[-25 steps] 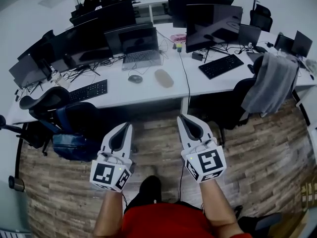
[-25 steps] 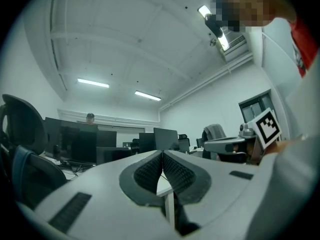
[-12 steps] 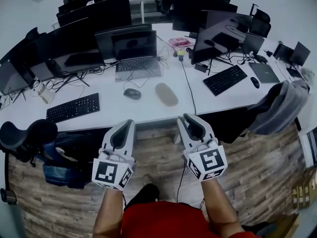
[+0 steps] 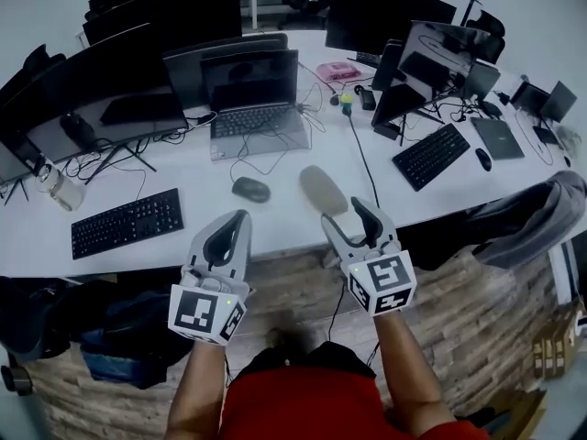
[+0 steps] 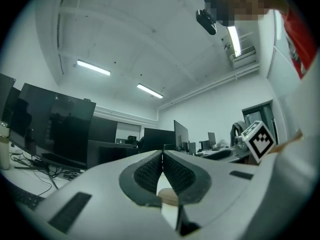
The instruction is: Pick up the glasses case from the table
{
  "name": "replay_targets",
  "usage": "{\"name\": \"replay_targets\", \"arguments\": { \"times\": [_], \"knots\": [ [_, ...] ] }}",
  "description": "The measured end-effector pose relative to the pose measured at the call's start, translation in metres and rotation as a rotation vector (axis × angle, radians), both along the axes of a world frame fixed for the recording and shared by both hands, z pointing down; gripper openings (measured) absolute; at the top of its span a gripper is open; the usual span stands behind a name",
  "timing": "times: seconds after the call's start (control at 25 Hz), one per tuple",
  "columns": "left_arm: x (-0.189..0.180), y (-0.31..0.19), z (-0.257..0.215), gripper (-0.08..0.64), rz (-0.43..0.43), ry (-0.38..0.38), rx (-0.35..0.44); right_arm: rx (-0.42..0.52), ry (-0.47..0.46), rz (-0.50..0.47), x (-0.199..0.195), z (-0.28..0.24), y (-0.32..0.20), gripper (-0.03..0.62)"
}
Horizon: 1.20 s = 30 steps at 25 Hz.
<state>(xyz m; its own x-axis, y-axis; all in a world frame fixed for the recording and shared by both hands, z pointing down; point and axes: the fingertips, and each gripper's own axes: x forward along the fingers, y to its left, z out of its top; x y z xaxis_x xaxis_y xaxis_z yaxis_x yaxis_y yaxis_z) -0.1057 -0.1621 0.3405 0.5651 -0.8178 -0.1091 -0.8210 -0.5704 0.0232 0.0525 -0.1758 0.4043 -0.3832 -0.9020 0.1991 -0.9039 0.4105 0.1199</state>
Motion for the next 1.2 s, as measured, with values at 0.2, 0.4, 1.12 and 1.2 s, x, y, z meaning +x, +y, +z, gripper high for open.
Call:
{"name": "replay_targets", "arguments": {
  "times": [0.2, 0.4, 1.12, 1.2],
  "knots": [
    [-0.005, -0.03, 0.007, 0.011, -0.02, 0.015, -0.018, -0.088, 0.047, 0.009, 0.007, 0.037, -0.042, 0.308],
    [-0.007, -0.048, 0.016, 0.011, -0.055, 0.006, -0.033, -0.168, 0.083, -0.004, 0.015, 0.081, -0.077, 0.351],
    [-0.003, -0.084, 0.034, 0.011, -0.157, -0.054, -0.092, -0.452, 0.147, -0.065, 0.022, 0.206, -0.143, 0.426],
    [-0.004, -0.084, 0.036, 0.011, -0.165, -0.06, -0.096, -0.478, 0.148, -0.068, 0.021, 0.216, -0.146, 0.428]
  ]
}}
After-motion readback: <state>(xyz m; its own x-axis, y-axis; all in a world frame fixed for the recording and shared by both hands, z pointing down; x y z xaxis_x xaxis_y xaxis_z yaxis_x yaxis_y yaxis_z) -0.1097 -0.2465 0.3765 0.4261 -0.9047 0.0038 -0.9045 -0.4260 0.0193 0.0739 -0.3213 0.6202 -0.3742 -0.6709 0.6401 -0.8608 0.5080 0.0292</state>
